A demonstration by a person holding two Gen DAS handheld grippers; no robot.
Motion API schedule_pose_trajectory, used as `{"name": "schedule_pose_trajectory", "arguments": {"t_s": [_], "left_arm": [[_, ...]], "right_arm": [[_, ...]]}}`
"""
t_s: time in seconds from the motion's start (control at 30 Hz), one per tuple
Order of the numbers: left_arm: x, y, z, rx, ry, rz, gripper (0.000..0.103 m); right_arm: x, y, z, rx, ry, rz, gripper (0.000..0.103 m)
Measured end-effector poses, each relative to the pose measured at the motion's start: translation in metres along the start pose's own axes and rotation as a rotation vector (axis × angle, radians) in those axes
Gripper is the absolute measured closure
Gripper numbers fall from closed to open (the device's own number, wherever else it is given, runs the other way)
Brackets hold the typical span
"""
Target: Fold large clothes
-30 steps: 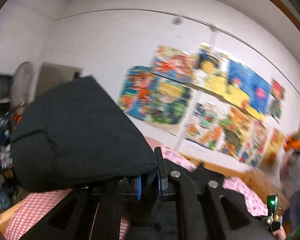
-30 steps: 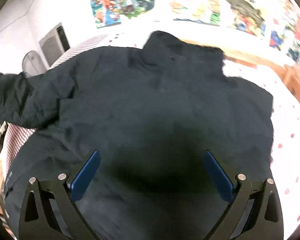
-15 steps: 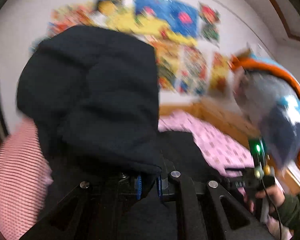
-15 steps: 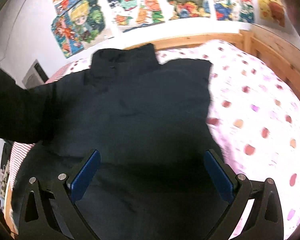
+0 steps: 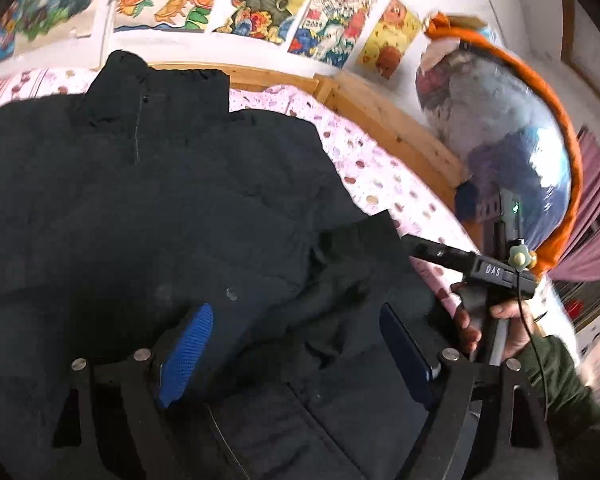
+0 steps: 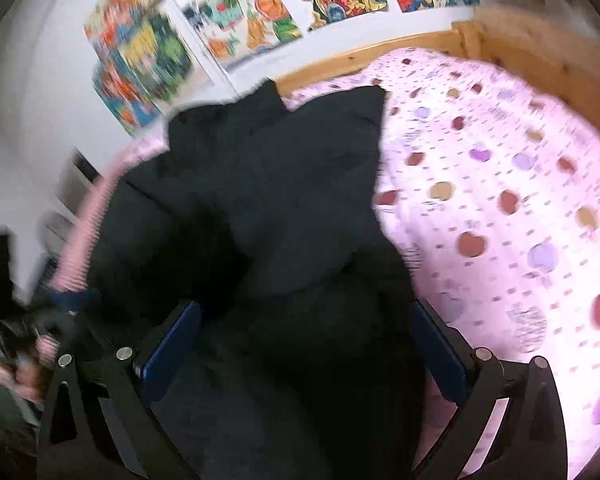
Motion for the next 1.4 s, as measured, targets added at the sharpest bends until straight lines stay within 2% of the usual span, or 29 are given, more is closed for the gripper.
{"name": "schedule_pose_trajectory", "arguments": {"t_s": [0.1,0.17,0.23,0.27,0.3,0.33,0.4,0.43,0.47,0.5,0.57,0.63,0.67,0.7,0.77,0.87,0.97,1.03,1.13,1.23,1.3,1.33,1.37,1.4], "left_arm": [[0.016,-0.005,-0.019,0.042,-0.045,0.042,0.018],[0.027,-0.014,-0.040,0.088,-0.076,0.067,0.018],[0.038,-0.019,-0.062,0.136,-0.146,0.105,0.018],[0.046,-0.019,-0.081,0.169,-0.221,0.125,0.017],[0.051,-0.020,-0.094,0.195,-0.261,0.138,0.017],[0.055,-0.020,-0.107,0.226,-0.273,0.144,0.017],[0.064,-0.017,-0.132,0.306,-0.240,0.126,0.017],[0.069,-0.015,-0.144,0.352,-0.225,0.118,0.017],[0.075,-0.014,-0.153,0.385,-0.212,0.122,0.017],[0.080,-0.015,-0.159,0.403,-0.204,0.134,0.017],[0.087,-0.017,-0.167,0.404,-0.216,0.155,0.017],[0.094,-0.018,-0.172,0.376,-0.250,0.166,0.017],[0.095,-0.020,-0.171,0.362,-0.264,0.171,0.017],[0.098,-0.023,-0.171,0.341,-0.281,0.179,0.017],[0.098,-0.031,-0.172,0.317,-0.291,0.192,0.017],[0.098,-0.043,-0.165,0.274,-0.285,0.225,0.017],[0.087,-0.056,-0.158,0.248,-0.279,0.239,0.017],[0.074,-0.061,-0.152,0.228,-0.266,0.224,0.017],[0.057,-0.067,-0.149,0.233,-0.238,0.195,0.017],[0.045,-0.072,-0.147,0.269,-0.193,0.169,0.017],[0.040,-0.076,-0.142,0.250,-0.185,0.172,0.017],[0.038,-0.077,-0.139,0.236,-0.190,0.173,0.017],[0.034,-0.078,-0.136,0.215,-0.203,0.171,0.017],[0.030,-0.079,-0.133,0.188,-0.225,0.166,0.017]], "right_arm": [[0.002,-0.007,-0.007,-0.140,-0.209,0.066,0.002],[-0.005,-0.007,-0.013,-0.201,-0.293,0.055,0.002],[-0.017,0.000,-0.015,-0.203,-0.261,-0.003,0.002],[-0.022,0.005,-0.017,-0.184,-0.243,-0.023,0.002],[-0.026,0.008,-0.019,-0.163,-0.218,-0.042,0.002],[-0.032,0.011,-0.022,-0.135,-0.176,-0.056,0.003],[-0.035,0.011,-0.028,-0.107,-0.154,-0.063,0.015],[-0.038,0.011,-0.031,-0.089,-0.128,-0.073,0.031],[-0.039,0.009,-0.033,-0.081,-0.116,-0.080,0.052],[-0.040,0.007,-0.031,-0.078,-0.115,-0.092,0.061],[-0.042,0.006,-0.030,-0.097,-0.093,-0.113,0.087],[-0.038,0.002,-0.030,-0.106,-0.099,-0.112,0.097],[-0.034,-0.006,-0.032,-0.094,-0.090,-0.093,0.099],[-0.030,-0.005,-0.033,-0.078,-0.081,-0.081,0.099],[-0.016,-0.028,-0.043,0.005,-0.037,-0.028,0.100],[0.007,-0.074,-0.050,0.113,0.074,0.070,0.100],[0.016,-0.109,-0.046,0.185,0.162,0.129,0.100],[0.005,-0.125,-0.040,0.207,0.206,0.129,0.100],[-0.017,-0.126,-0.025,0.251,0.266,0.072,0.099],[-0.030,-0.122,-0.021,0.341,0.361,0.050,0.087],[-0.024,-0.121,-0.024,0.364,0.379,0.057,0.073],[-0.019,-0.124,-0.030,0.374,0.377,0.070,0.058],[-0.013,-0.127,-0.035,0.386,0.373,0.093,0.047],[-0.006,-0.130,-0.040,0.400,0.371,0.118,0.046]]}}
Point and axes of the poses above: each gripper's, at about its wrist camera, not at the fingertips, and x roughly against the way its jaws point, z to its right, y to its underside, the point moved 9 cm from there along -x, roughly the way its jaws point, and after that the axes turned 12 degrees about x, right-handed, at the moved point
